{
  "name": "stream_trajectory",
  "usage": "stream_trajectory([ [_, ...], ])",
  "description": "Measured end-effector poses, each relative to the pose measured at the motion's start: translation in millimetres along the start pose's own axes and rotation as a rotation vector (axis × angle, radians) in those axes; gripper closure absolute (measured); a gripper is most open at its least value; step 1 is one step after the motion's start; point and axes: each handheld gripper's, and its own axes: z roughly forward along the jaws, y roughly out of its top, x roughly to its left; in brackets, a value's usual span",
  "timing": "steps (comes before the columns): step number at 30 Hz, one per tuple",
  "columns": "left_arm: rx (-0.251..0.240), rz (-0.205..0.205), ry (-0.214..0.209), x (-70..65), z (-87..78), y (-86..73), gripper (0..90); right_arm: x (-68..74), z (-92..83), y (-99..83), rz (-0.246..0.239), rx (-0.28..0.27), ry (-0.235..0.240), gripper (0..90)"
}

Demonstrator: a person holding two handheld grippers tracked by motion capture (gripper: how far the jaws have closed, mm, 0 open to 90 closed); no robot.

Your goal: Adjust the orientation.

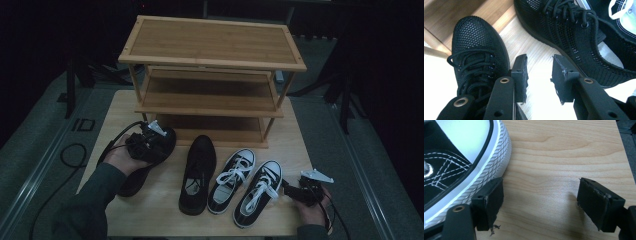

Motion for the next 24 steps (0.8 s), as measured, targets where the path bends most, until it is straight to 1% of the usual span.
stream_trajectory([
  [10,0.009,0.024,-0.015,-9.6,3.9,6.5,63.9,0.0,0.0,0.0,0.000,0.000,0.000,21.1],
  [24,0.008,0.026,-0.014,-18.1,10.6,10.6,59.6,0.1,-0.1,-0.1,-0.001,0.000,0.000,21.2],
])
